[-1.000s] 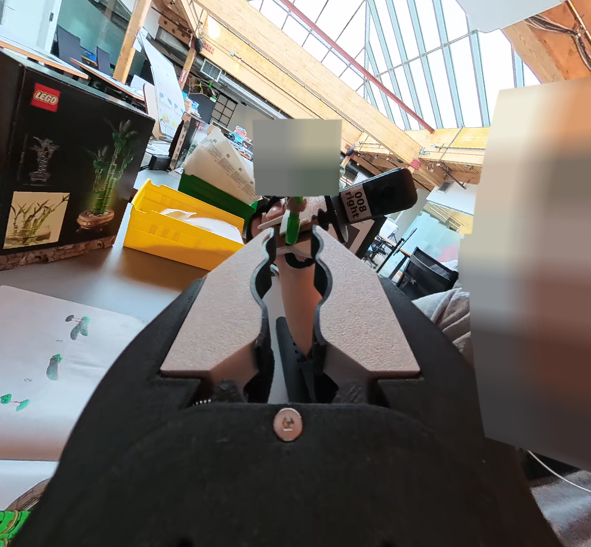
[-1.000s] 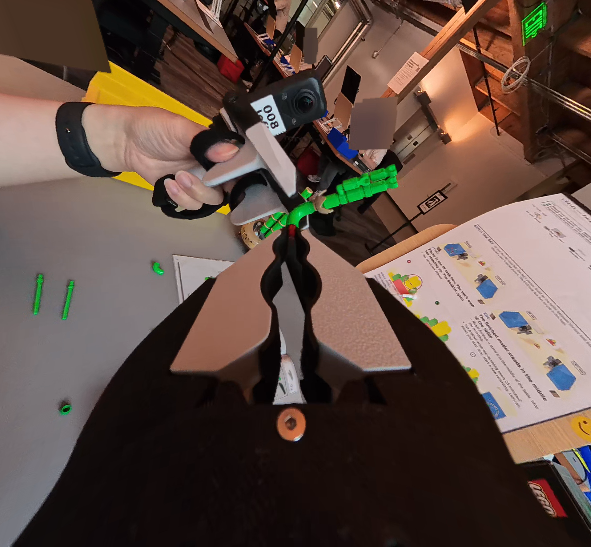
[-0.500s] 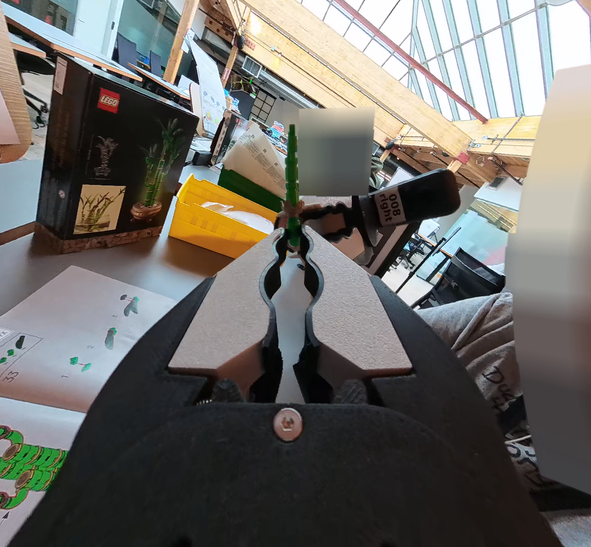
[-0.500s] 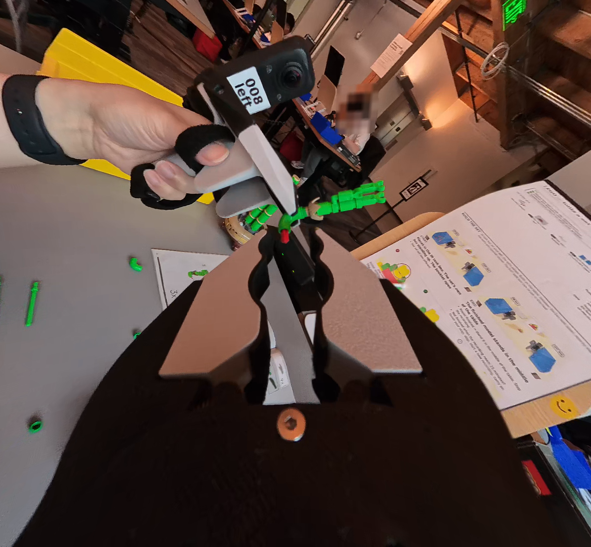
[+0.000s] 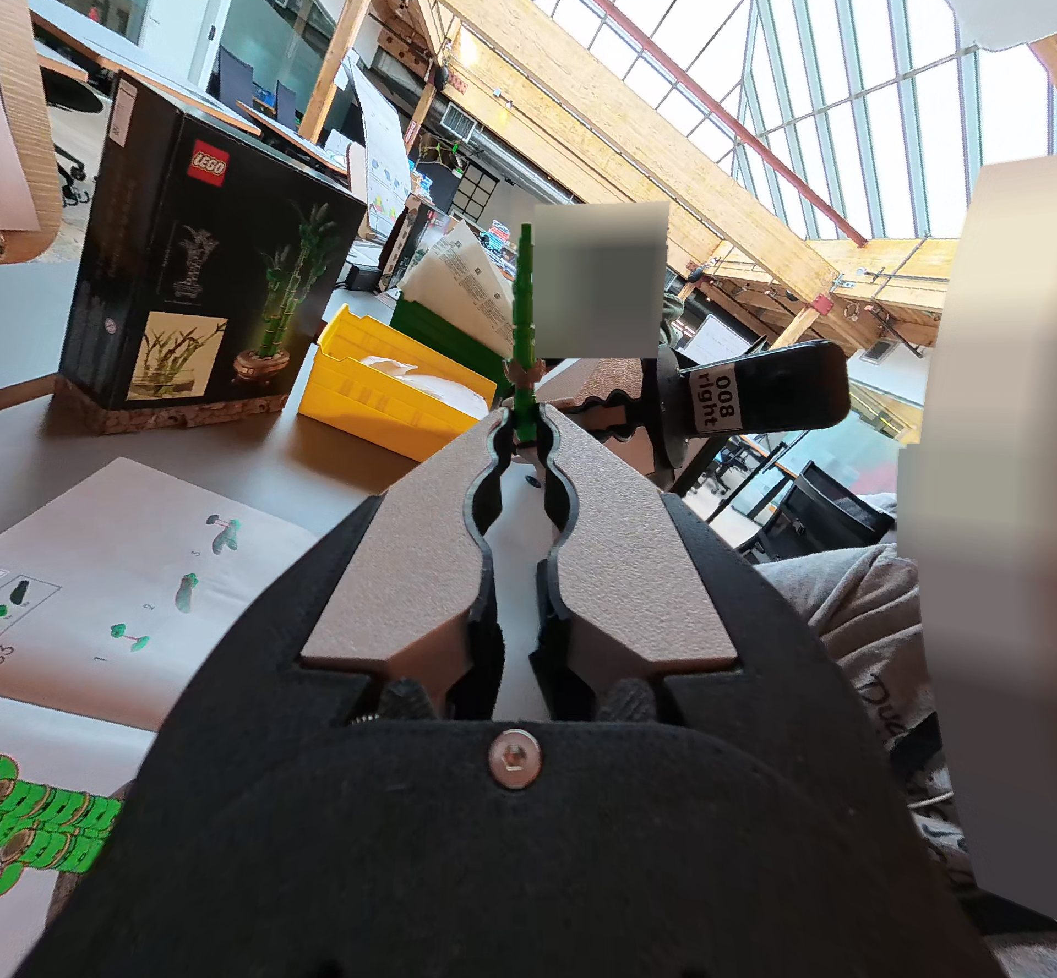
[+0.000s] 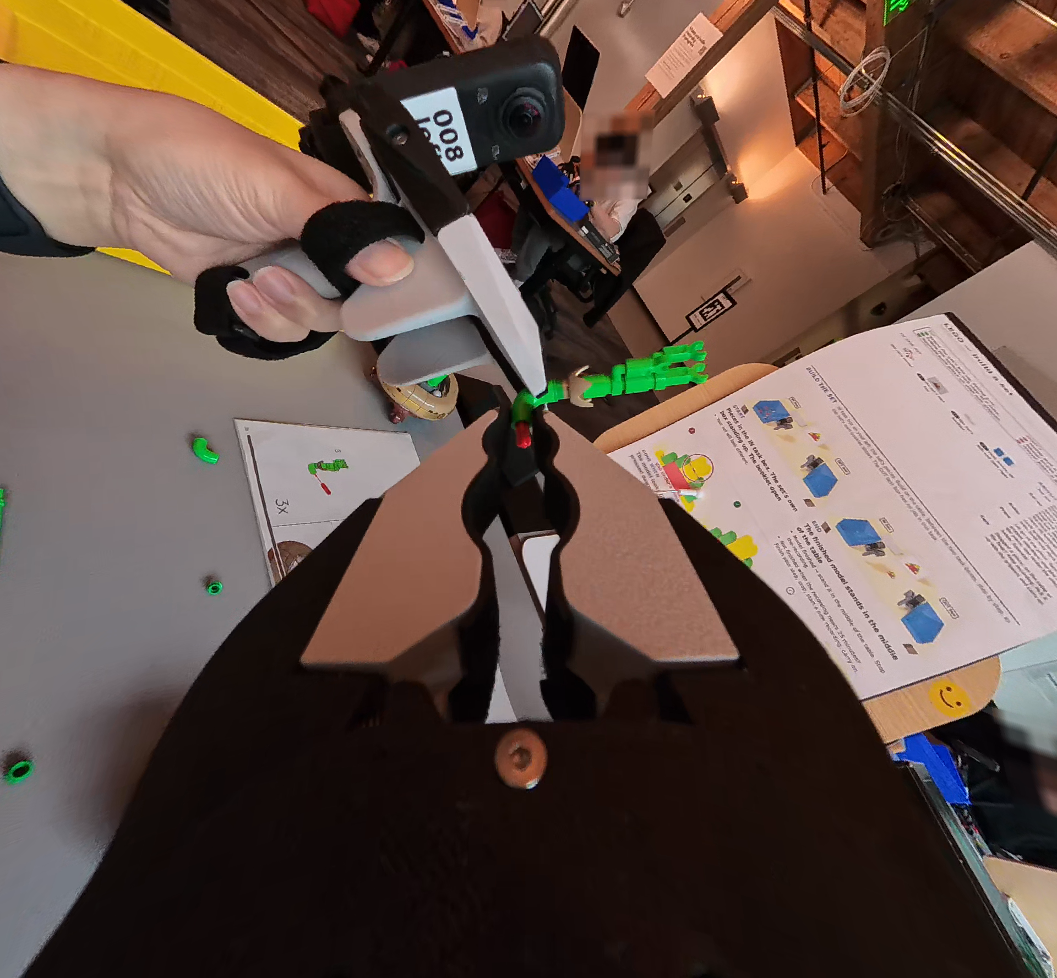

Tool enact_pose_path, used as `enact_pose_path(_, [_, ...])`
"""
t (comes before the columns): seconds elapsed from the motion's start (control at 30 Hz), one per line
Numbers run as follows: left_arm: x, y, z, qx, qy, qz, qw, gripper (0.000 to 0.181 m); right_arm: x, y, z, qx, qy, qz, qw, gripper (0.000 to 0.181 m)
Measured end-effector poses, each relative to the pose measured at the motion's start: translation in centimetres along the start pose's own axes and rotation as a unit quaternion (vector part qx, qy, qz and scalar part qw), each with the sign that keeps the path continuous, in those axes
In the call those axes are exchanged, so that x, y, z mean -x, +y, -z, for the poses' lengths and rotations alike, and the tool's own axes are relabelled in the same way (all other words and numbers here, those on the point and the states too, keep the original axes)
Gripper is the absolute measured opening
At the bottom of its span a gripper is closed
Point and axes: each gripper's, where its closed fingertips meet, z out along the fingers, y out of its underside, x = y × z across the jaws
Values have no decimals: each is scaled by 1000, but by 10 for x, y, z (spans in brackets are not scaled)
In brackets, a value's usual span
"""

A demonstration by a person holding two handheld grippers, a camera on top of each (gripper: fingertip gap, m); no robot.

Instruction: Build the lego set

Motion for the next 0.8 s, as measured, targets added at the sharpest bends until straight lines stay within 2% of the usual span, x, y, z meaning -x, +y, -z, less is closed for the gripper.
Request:
enact_pose_path(0.03, [1, 0, 1, 2, -2, 4, 1000, 7, 0, 0, 0, 1, -2, -2, 1000, 4])
enact_pose_path(0.07, [3, -2, 4, 3, -10, 8, 1000, 19, 1, 2, 0, 4, -3, -3, 1000, 4])
enact_pose_path(0.1, [5, -6, 9, 2, -22, 9, 1000, 20, 1, 4, -2, 8, -5, -6, 1000, 4])
enact_pose_path(0.23, [5, -39, 55, -47, -98, -31, 994, 26, 16, 12, -14, 18, -39, -26, 999, 4])
enact_pose_path(0.33, [-1, -71, 107, -109, -204, -91, 969, 30, 59, 3, -37, 2, -106, -57, 993, 5])
enact_pose_path(0.43, [-22, -95, 151, -169, -264, -132, 940, 31, 135, -11, -71, -25, -214, -125, 968, 5])
enact_pose_path(0.5, [-39, -101, 169, -192, -270, -145, 932, 30, 185, -9, -94, -11, -270, -136, 953, 5])
enact_pose_path(0.6, [-54, -104, 183, -210, -264, -143, 930, 30, 234, -5, -123, 13, -316, -122, 941, 5])
enact_pose_path(0.8, [-54, -100, 185, -202, -232, -115, 945, 30, 275, 8, -161, 63, -336, -141, 929, 5])
